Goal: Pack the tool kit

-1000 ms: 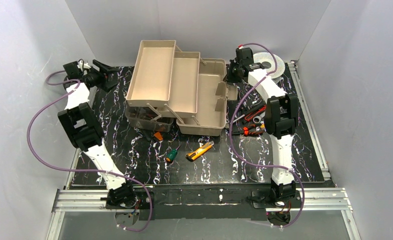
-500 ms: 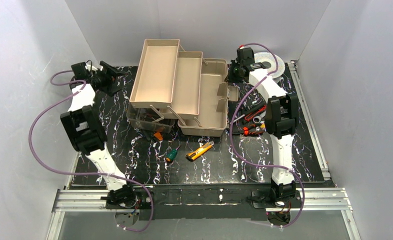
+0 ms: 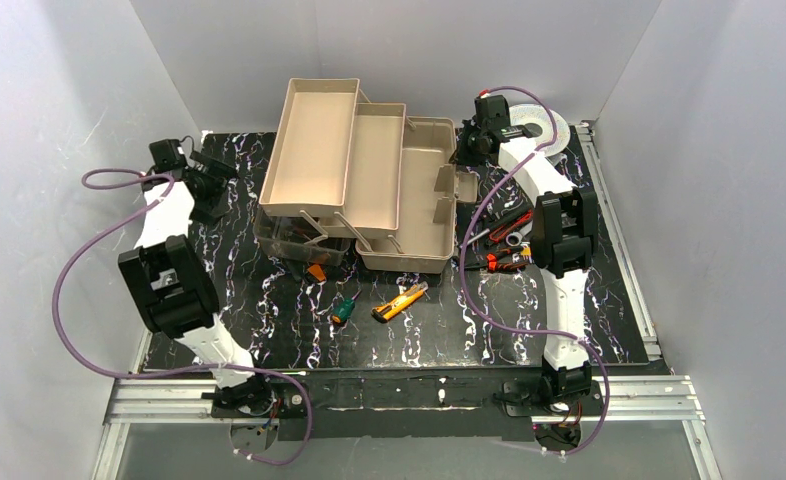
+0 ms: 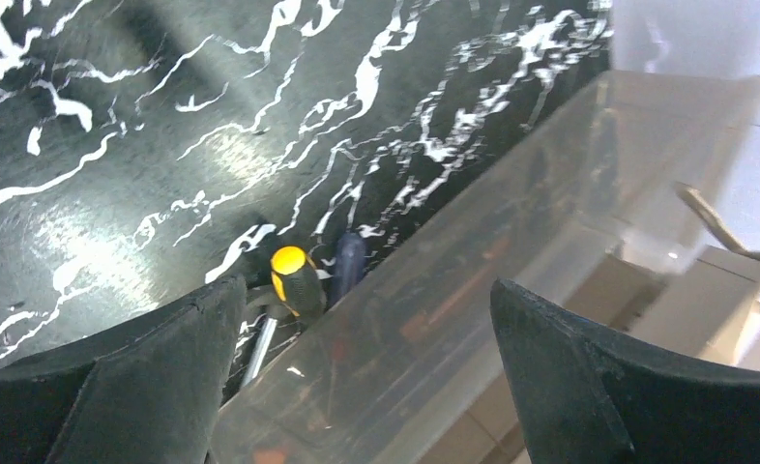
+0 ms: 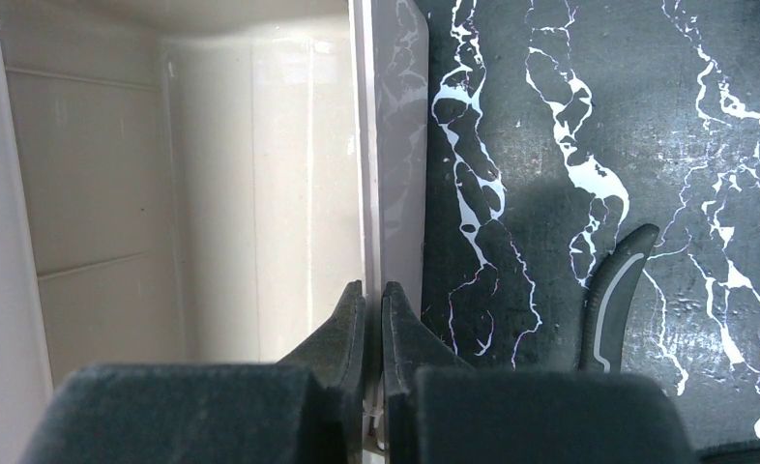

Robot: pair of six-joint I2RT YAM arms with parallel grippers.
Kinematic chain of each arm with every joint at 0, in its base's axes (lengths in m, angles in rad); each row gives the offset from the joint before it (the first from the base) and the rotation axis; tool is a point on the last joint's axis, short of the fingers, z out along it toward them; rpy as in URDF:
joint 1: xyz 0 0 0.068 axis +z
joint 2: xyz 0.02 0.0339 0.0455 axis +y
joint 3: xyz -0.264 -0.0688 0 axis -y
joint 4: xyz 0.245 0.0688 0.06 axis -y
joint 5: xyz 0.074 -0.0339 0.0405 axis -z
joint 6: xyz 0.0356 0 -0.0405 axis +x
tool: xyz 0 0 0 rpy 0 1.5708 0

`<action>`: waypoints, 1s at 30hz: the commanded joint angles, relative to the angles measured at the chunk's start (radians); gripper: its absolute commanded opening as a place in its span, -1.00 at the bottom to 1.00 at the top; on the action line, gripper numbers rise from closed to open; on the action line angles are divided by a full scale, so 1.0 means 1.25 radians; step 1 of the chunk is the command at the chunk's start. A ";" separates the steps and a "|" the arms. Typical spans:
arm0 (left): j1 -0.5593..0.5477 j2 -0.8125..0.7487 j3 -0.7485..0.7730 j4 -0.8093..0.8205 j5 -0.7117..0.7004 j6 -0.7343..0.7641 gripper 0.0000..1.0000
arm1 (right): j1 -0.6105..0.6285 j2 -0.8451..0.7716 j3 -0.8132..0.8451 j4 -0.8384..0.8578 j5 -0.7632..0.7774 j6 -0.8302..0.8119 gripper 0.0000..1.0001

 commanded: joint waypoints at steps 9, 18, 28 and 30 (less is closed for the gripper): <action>-0.077 0.104 0.012 -0.139 -0.085 -0.160 0.67 | -0.028 -0.087 -0.018 0.065 -0.013 0.052 -0.97; -0.096 0.154 0.009 -0.150 -0.132 -0.211 0.37 | -0.028 -0.093 -0.032 0.072 -0.018 0.059 -0.97; -0.098 0.180 -0.004 -0.099 -0.102 -0.207 -0.46 | -0.028 -0.095 -0.036 0.076 -0.020 0.062 -0.97; -0.098 0.162 -0.006 -0.099 -0.109 -0.203 -0.83 | -0.028 -0.095 -0.038 0.076 -0.020 0.062 -0.97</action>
